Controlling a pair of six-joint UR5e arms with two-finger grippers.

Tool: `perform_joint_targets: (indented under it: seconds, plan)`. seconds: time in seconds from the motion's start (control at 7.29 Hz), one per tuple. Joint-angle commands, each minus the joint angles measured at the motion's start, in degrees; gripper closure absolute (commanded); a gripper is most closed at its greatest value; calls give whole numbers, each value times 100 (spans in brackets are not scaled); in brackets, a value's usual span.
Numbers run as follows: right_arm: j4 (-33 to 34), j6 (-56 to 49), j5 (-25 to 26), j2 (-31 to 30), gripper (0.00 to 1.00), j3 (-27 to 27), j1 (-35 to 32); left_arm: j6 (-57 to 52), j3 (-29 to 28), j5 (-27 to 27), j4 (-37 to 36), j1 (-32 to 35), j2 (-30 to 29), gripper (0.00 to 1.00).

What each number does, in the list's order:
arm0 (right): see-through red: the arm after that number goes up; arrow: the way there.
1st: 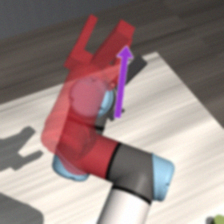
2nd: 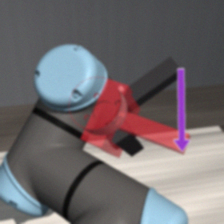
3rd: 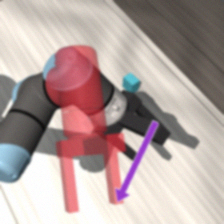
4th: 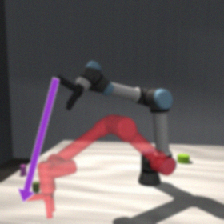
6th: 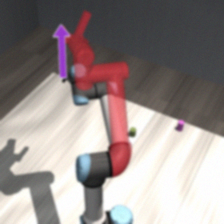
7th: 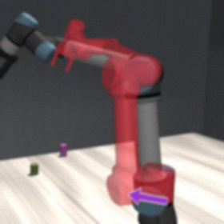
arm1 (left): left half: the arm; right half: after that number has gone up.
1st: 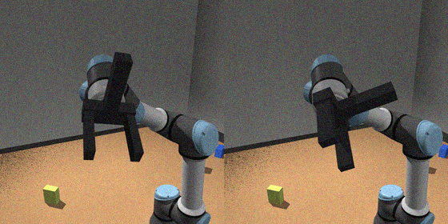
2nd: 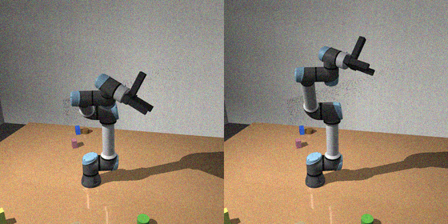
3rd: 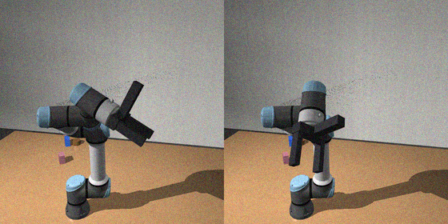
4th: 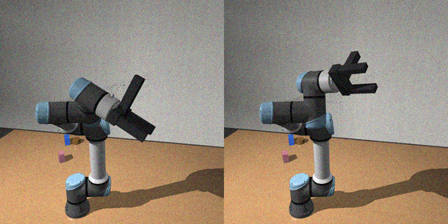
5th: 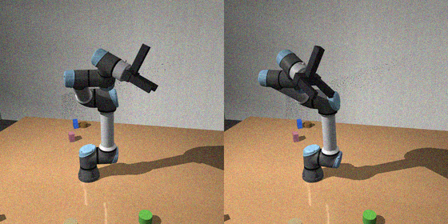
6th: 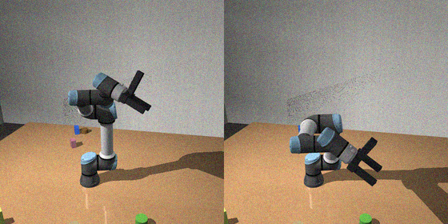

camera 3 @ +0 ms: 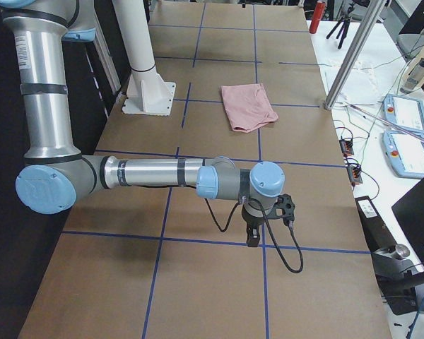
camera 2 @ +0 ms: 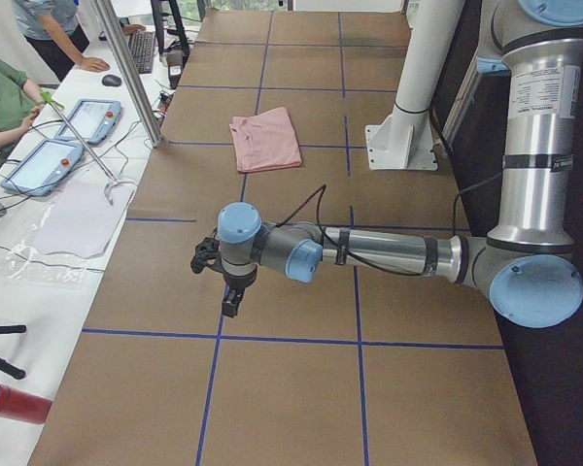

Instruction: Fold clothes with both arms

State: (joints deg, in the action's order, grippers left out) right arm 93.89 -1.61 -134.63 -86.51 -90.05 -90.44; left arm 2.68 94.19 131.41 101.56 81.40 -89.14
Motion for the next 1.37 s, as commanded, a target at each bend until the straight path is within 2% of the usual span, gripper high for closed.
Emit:
perform_joint_targets:
  seconds: [0.0, 0.27, 1.23]
  plan:
    - [-256, 440, 7, -15, 0, -13, 166, -825, -180, -97, -391, 243, -34, 0]
    - [-275, 460, 7, -103, 0, 4, 167, -1320, -357, -133, -400, 560, 1, 0]
    - [-275, 495, -46, -103, 0, -22, 193, -1235, -340, -45, -883, 658, 63, 0]
